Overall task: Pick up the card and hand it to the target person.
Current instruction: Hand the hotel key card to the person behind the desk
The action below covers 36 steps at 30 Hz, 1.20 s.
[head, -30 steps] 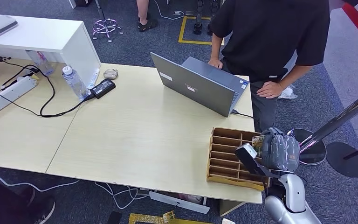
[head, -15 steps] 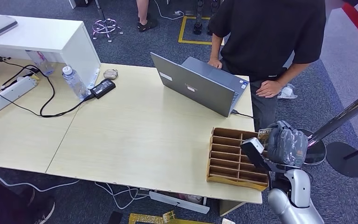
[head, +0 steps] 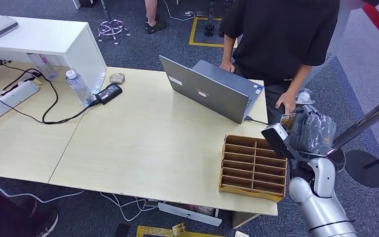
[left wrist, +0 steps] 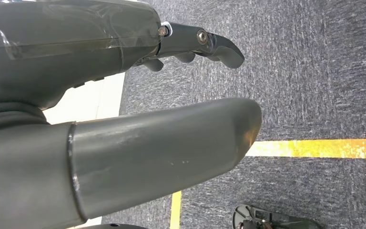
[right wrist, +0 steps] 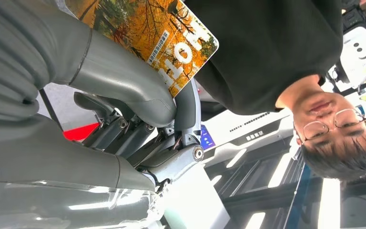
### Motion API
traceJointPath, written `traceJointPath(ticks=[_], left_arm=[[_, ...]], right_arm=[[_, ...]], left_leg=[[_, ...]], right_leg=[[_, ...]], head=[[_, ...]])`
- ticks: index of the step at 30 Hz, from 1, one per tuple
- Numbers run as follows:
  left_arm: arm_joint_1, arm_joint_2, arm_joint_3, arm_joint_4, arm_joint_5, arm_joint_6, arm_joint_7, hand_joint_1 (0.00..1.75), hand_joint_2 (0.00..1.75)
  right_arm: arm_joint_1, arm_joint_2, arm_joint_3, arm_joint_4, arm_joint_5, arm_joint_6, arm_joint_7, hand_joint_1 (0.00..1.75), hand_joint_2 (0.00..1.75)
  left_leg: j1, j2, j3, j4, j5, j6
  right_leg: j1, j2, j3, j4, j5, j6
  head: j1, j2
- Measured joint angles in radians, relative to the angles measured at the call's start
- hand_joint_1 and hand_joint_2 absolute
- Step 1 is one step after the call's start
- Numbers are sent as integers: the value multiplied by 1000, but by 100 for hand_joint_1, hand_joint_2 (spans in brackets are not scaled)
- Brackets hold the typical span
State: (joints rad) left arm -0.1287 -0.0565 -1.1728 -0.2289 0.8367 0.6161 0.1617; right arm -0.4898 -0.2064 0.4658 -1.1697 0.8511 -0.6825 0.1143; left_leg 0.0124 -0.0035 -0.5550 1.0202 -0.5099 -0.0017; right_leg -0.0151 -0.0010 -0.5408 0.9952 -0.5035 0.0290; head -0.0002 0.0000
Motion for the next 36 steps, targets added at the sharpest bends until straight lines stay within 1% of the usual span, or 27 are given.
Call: traceJointPath(ticks=[7, 14, 23, 25, 26, 27, 29, 30, 31, 32, 36], left_arm=[[0, 11, -1, 0, -12, -12, -7, 0, 0], [-1, 17, -2, 0, -15, -18, -10, 0, 0], [-1, 25, -3, 0, -20, -28, -11, 0, 0], [-1, 26, -3, 0, -21, -26, -11, 0, 0], [-1, 27, -3, 0, -22, -23, -11, 0, 0], [-1, 27, -3, 0, -23, -17, -10, 0, 0], [-1, 27, -4, 0, -25, -4, -8, 0, 0], [-1, 26, -6, 0, -26, 0, -7, 0, 0], [-1, 26, -7, 0, -26, 2, -6, 0, 0], [-1, 26, -8, 0, -27, 3, -5, 0, 0], [-1, 26, -10, 0, -28, 3, -4, 0, 0]], right_arm=[[-102, 32, 12, 123, -40, 0, -12, 175, 175], [-173, 59, 22, 259, -64, 0, -25, 175, 175], [-207, 78, 24, 373, -49, 0, -46, 175, 175], [-208, 81, 16, 382, -36, 0, -52, 170, 175], [-208, 83, 12, 386, -32, 0, -54, 162, 175], [-207, 84, 9, 391, -28, 0, -55, 128, 175], [-207, 87, 1, 400, -18, 0, -59, 48, 175], [-207, 88, -4, 404, -12, 0, -60, 13, 175], [-207, 89, -8, 409, -5, 0, -60, 3, 175], [-207, 89, -12, 413, 1, 0, -60, 0, 175], [-207, 91, -21, 429, 16, 0, -56, 0, 175]], left_leg=[[0, 0, 0, 0, 0, 0], [0, -1, 0, 0, 0, 0], [0, -1, 0, 0, 0, 0], [0, -1, 0, 0, 0, 0], [0, -1, 0, 0, 0, 0], [0, -1, 0, 0, 0, 0], [0, -1, 0, 0, 0, 0], [0, -1, 0, 0, 0, 0], [0, -1, 0, 0, 0, 0], [0, -1, 0, 0, 0, 0], [0, -1, 0, 0, 0, 0]], right_leg=[[0, 0, 0, 0, 0, 0], [0, -1, 0, 0, 0, 0], [0, -1, 0, 0, 0, 0], [0, -1, 0, 0, 0, 0], [0, -1, 0, 0, 0, 0], [0, -1, 0, 0, 0, 0], [0, -1, 0, 0, 0, 0], [0, -1, 0, 0, 0, 0], [0, -1, 0, 0, 0, 0], [0, -1, 0, 0, 0, 0], [0, -1, 0, 0, 0, 0]], head=[[0, 0], [0, 0], [0, 0], [0, 0], [0, 0], [0, 0], [0, 0], [0, 0], [0, 0], [0, 0], [0, 0]])
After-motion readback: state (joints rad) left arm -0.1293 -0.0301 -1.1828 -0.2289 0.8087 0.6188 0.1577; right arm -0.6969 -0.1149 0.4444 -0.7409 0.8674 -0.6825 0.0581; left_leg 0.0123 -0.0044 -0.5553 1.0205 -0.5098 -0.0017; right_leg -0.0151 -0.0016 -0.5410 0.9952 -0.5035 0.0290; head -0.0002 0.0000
